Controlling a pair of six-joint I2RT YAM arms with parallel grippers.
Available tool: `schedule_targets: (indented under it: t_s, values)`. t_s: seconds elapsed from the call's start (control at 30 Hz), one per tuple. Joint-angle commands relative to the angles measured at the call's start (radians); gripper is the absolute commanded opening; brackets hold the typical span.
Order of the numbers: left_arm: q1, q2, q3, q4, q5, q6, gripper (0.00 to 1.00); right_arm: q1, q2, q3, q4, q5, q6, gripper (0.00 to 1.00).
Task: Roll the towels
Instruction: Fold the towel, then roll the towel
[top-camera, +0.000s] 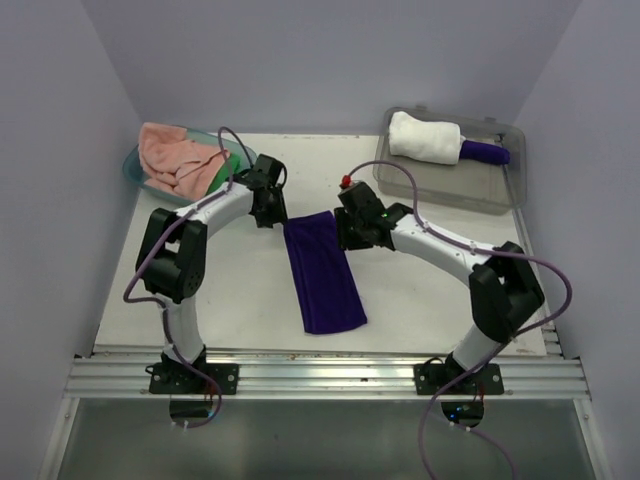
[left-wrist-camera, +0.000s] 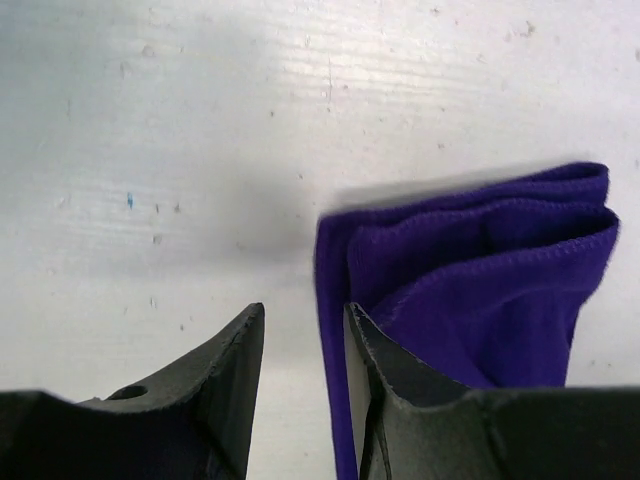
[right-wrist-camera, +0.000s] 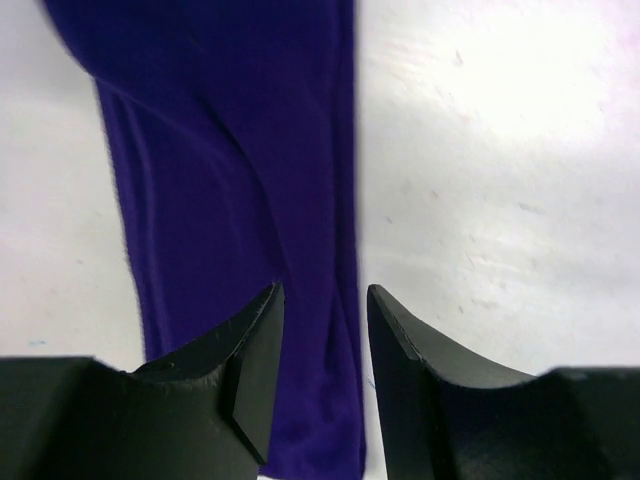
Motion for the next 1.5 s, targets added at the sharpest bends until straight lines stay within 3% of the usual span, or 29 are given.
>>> schedule_targets:
  t_s: [0.0,0.17,0.43,0.53,0.6,0.9,1.07,1.2,1.33,1.47]
  values:
    - [0.000,0.079,0.106,0.017,0.041,0.052,0.42,0.003,0.098,0.147,0.032,-0.052,-0.052,0.43]
    - [0.003,0.149,0.177,0.001,0.038,0.054,0.43,-0.007,0.262,0.340,0.007,-0.094,-0.009,0.42]
    - [0.025,0.173,0.217,-0.030,0.009,0.054,0.44,-0.030,0.468,0.484,0.015,-0.105,0.014,0.40]
    - [0.034,0.136,0.214,-0.033,-0.005,0.048,0.62,-0.062,0.552,0.532,0.021,-0.124,0.028,0.40]
    - [0.041,0.107,0.214,-0.043,-0.011,0.048,0.68,-0.084,0.607,0.572,0.009,-0.122,0.034,0.39]
    - [0.051,-0.052,0.159,-0.096,-0.073,0.020,0.69,-0.176,0.723,0.658,-0.023,-0.082,0.140,0.41]
    - [0.037,-0.176,0.018,-0.077,-0.040,-0.012,0.70,-0.179,0.786,0.777,-0.065,-0.101,0.123,0.42]
    - [0.006,-0.279,-0.119,-0.106,-0.068,-0.024,0.70,-0.181,0.732,0.765,-0.045,-0.122,0.106,0.43]
    - [-0.020,-0.397,-0.297,-0.077,0.002,-0.026,0.80,-0.178,0.631,0.726,-0.013,-0.161,0.087,0.48]
    - [-0.158,-0.437,-0.329,-0.063,0.025,-0.107,0.79,-0.181,0.485,0.666,0.009,-0.164,0.074,0.54]
